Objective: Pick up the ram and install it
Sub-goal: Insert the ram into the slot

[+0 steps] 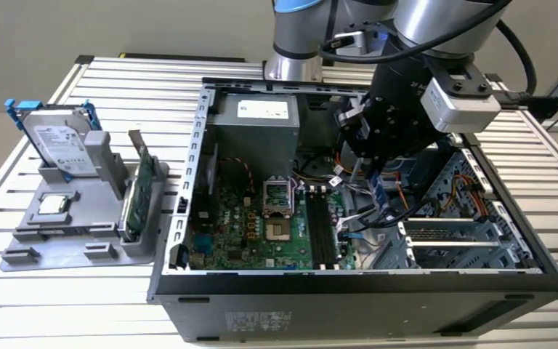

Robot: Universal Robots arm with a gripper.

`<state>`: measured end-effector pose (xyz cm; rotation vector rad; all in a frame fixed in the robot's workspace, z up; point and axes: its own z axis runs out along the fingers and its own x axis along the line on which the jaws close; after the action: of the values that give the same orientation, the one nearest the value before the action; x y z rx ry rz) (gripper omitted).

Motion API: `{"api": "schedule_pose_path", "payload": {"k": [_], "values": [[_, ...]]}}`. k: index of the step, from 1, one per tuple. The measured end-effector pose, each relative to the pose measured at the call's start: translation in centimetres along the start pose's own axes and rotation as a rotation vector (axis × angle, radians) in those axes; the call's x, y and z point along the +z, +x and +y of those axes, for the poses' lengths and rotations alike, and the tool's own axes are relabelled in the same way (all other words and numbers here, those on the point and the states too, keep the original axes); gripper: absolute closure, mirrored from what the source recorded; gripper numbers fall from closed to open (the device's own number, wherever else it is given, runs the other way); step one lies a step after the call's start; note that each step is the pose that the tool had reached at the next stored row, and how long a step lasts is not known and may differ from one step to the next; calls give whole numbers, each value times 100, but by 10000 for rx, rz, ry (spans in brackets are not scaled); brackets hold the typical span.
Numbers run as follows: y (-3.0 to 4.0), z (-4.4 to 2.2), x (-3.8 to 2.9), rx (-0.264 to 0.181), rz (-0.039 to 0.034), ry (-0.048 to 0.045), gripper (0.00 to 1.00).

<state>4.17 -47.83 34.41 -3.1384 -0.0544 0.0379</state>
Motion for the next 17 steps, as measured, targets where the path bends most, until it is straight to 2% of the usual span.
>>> {"api": "schedule_pose_path", "payload": {"k": [4,17], "values": [[0,0,3,0,0,2,100],[2,0,68,1,-1,-34,100]]}}
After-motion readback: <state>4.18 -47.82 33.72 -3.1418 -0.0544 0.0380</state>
